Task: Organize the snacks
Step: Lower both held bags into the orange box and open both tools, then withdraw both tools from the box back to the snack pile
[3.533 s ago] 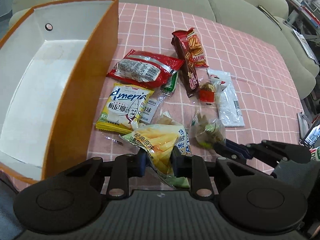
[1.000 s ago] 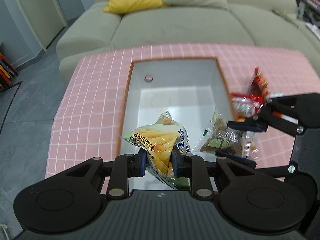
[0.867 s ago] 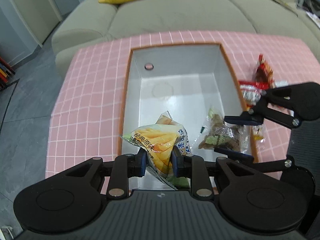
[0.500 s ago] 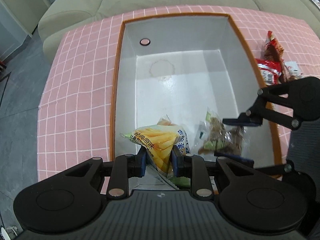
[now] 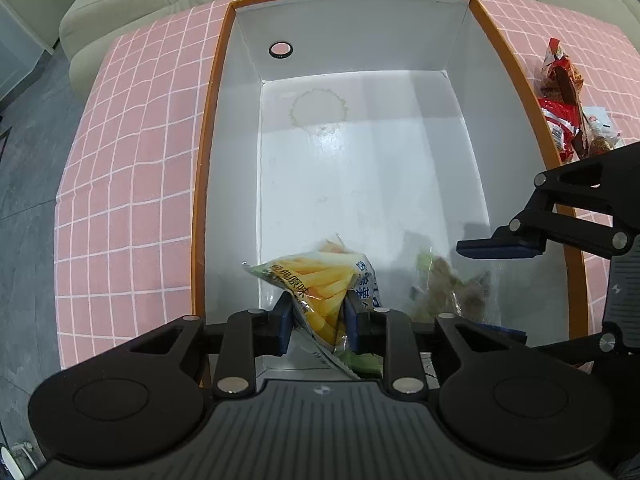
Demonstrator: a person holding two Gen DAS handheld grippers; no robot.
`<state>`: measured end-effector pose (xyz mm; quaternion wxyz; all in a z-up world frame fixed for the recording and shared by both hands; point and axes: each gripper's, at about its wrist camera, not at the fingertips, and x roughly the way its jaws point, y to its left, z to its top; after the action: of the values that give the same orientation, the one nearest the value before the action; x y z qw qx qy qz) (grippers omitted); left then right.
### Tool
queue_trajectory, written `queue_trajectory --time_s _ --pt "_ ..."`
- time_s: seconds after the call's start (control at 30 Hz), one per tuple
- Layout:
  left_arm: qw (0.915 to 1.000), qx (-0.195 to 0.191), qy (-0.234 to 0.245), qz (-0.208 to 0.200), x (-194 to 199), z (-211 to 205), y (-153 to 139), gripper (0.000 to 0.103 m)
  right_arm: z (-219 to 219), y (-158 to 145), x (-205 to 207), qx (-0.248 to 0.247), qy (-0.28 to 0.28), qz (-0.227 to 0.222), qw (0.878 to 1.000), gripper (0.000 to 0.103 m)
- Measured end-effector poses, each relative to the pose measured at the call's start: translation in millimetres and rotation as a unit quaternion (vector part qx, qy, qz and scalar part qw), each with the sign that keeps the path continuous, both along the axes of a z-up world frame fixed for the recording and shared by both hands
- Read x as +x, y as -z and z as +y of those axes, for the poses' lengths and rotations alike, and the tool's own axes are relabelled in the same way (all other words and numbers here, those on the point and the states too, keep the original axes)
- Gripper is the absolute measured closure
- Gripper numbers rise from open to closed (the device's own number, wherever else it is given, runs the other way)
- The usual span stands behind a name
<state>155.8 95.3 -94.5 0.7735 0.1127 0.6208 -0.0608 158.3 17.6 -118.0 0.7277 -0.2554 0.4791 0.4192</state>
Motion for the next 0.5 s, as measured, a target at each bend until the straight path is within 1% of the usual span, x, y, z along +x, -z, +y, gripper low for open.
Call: queue_trajectory --time_s 0.07,0.1,0.13,0.17,0.2,0.23,0.27,0.33,0.43,0.5 --pt "1.0 0.0 -0.002 0.0 0 0 0 0.069 1 0 1 -0.001 0.001 0.001 1.0 0.064" --pt "1.0 0.001 -0.002 -0.003 0 0 0 0.065 2 0 2 -0.002 0.004 0.002 1.0 0.063" --pt "1.0 0.001 -0.002 -0.005 -1 0 -1 0.063 2 0 2 -0.002 0.009 0.002 1.0 0.059" --pt "1.0 0.0 -0.003 -0.007 -1 0 -3 0.058 -1 0 3 -0.002 0.013 0.003 1.0 0.055" --pt "1.0 -0.002 -0.004 -0.008 -1 0 -5 0.05 -2 -1 2 -0.002 0.016 0.003 1.0 0.054" --pt "0.9999 -0.002 -0.004 -0.012 -2 0 -8 0.046 -4 -3 0 -0.001 0.018 0.002 1.0 0.051" --pt "0.9998 0.0 -0.005 -0.017 -3 0 -11 0.041 -4 -5 -1 -0.001 0.019 -0.001 1.0 0.045" --pt "0.9996 0.004 -0.006 -0.028 -5 -1 -17 0.038 -6 -10 -4 0.0 0.021 -0.011 1.0 0.038" --pt "0.9991 0.002 -0.008 -0.041 -7 -2 -27 0.035 -8 -18 -7 0.002 0.023 -0.022 0.999 0.033" --pt "0.9986 0.001 -0.009 -0.052 -10 -3 -34 0.031 -10 -25 -8 0.005 0.029 -0.03 0.999 0.03"
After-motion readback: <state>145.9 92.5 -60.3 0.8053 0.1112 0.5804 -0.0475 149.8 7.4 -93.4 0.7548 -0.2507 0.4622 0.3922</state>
